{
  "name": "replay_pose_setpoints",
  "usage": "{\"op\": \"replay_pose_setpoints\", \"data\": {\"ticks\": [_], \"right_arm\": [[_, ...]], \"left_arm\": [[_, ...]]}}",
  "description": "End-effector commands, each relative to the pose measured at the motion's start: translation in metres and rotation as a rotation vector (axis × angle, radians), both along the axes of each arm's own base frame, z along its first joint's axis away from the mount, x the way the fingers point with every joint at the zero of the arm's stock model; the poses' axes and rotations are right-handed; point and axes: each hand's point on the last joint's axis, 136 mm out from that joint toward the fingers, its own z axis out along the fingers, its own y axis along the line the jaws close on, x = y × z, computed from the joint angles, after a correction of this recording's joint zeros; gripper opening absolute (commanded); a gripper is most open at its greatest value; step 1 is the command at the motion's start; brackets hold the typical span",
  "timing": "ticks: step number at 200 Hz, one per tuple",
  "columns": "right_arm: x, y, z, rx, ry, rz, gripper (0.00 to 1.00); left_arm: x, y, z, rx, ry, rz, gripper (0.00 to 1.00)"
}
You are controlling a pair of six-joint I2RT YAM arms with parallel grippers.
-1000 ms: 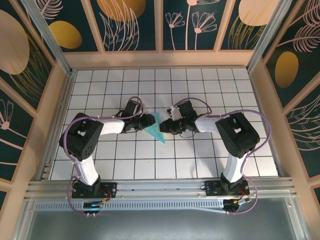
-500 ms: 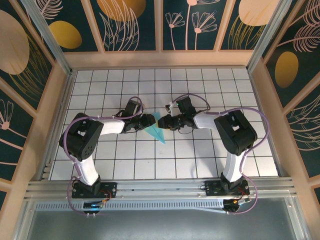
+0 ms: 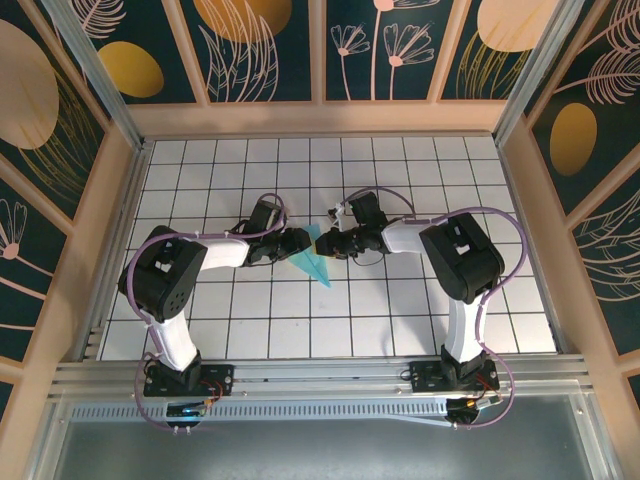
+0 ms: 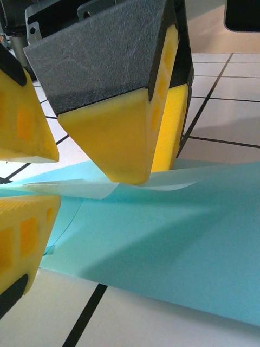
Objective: Fold a paper plane with a square sheet of paper (fold left side to right side)
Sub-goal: Fourth fold the wing at the center of the table.
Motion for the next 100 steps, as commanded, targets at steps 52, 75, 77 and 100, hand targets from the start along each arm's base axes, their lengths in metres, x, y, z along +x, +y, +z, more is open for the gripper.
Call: {"op": "replay_pose_setpoints", "data": {"ticks": [52, 75, 77, 100], "right_arm": [[0.004, -0.005, -0.012, -0.064, -0.012, 0.0, 0.1], [0.003, -0.008, -0.017, -0.089, -0.008, -0.007, 0.06], [0.004, -0.008, -0.017, -0.09, -0.01, -0.007, 0.06], [0.005, -0.011, -0.021, -0.112, -0.01, -0.017, 0.05]], "left_arm": [[-0.011, 0.009, -0.02, 0.06, 0.053, 0.005, 0.42], [-0.011, 0.01, -0.021, 0.062, 0.055, 0.006, 0.42], [-0.011, 0.01, -0.021, 0.062, 0.055, 0.006, 0.42], [-0.011, 0.009, -0.02, 0.062, 0.054, 0.003, 0.42]]}}
